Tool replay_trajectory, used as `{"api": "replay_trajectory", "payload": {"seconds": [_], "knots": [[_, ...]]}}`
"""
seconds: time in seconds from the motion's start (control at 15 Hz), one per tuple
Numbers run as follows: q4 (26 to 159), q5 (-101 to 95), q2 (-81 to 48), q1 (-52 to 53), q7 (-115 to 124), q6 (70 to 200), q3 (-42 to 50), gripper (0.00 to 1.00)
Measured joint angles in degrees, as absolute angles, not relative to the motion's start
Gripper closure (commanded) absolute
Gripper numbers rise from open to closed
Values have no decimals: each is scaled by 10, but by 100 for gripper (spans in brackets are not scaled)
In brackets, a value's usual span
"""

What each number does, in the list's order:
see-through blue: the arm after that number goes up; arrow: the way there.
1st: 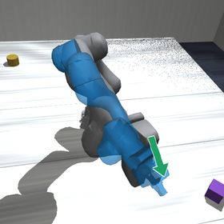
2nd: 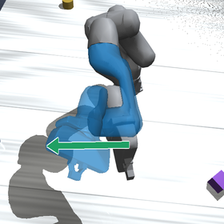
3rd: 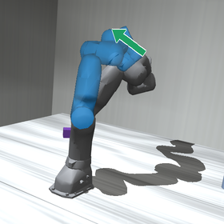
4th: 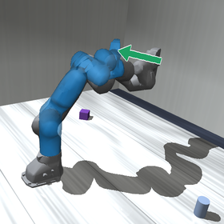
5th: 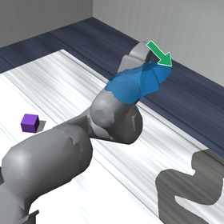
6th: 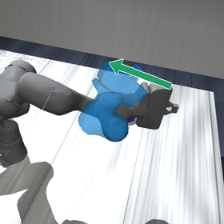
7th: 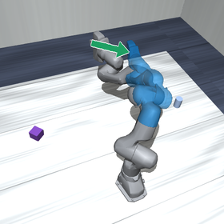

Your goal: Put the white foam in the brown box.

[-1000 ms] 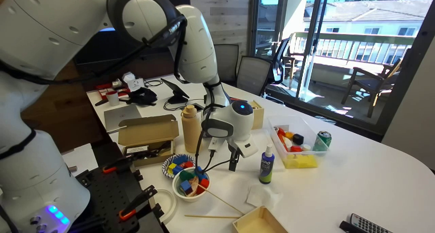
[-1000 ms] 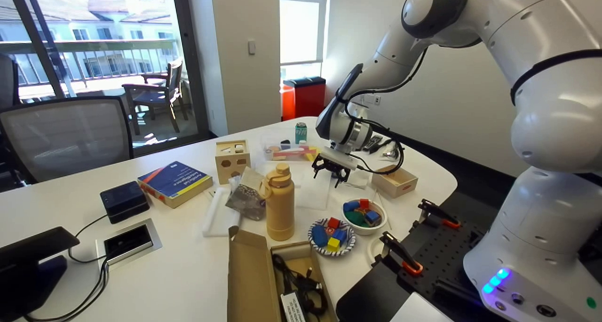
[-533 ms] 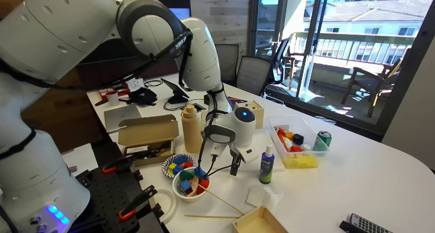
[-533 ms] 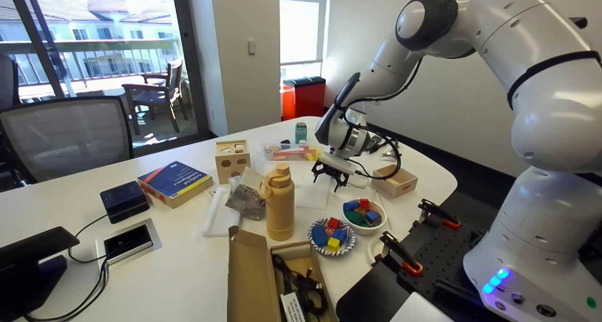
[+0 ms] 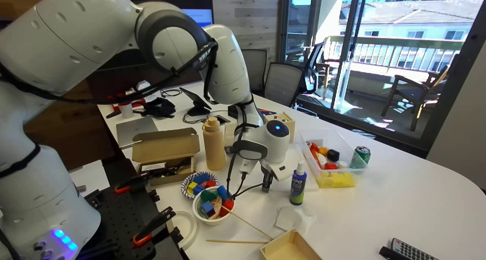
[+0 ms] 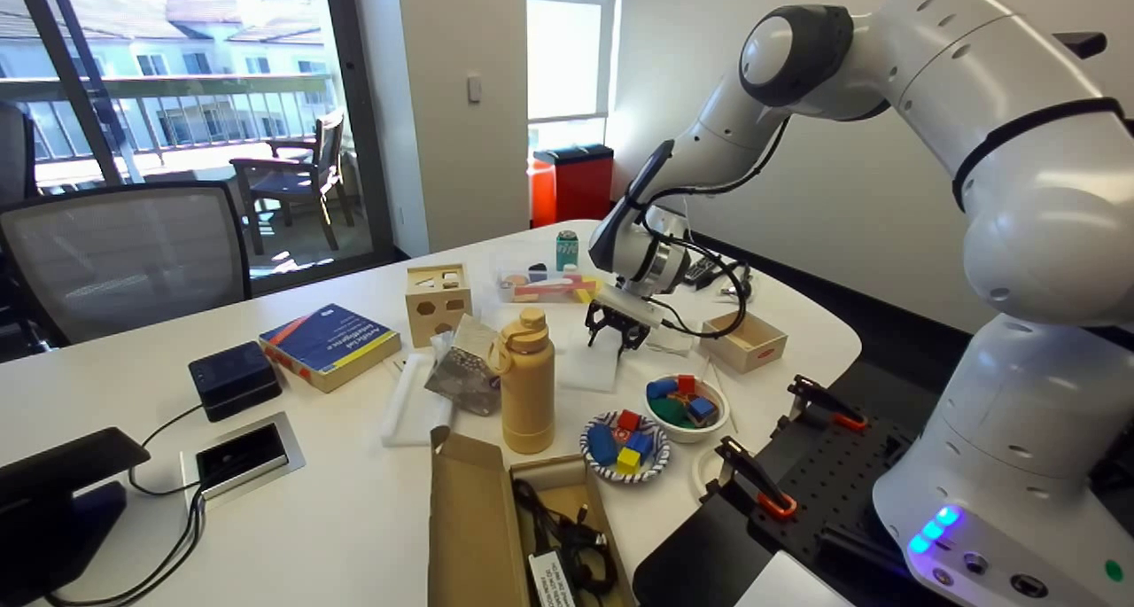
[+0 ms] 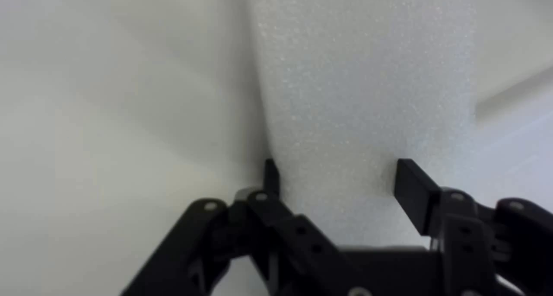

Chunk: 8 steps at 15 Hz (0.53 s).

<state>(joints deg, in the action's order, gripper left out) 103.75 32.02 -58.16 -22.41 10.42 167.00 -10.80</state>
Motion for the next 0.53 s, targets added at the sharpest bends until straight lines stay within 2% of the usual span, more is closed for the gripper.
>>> {"api": "replay_trajectory", "payload": {"seconds": [0.4,0.53], "knots": [[1023,320,-581,-219,105,1669,-109,100],[1021,320,-577,-219,105,1669,-112,97]]}}
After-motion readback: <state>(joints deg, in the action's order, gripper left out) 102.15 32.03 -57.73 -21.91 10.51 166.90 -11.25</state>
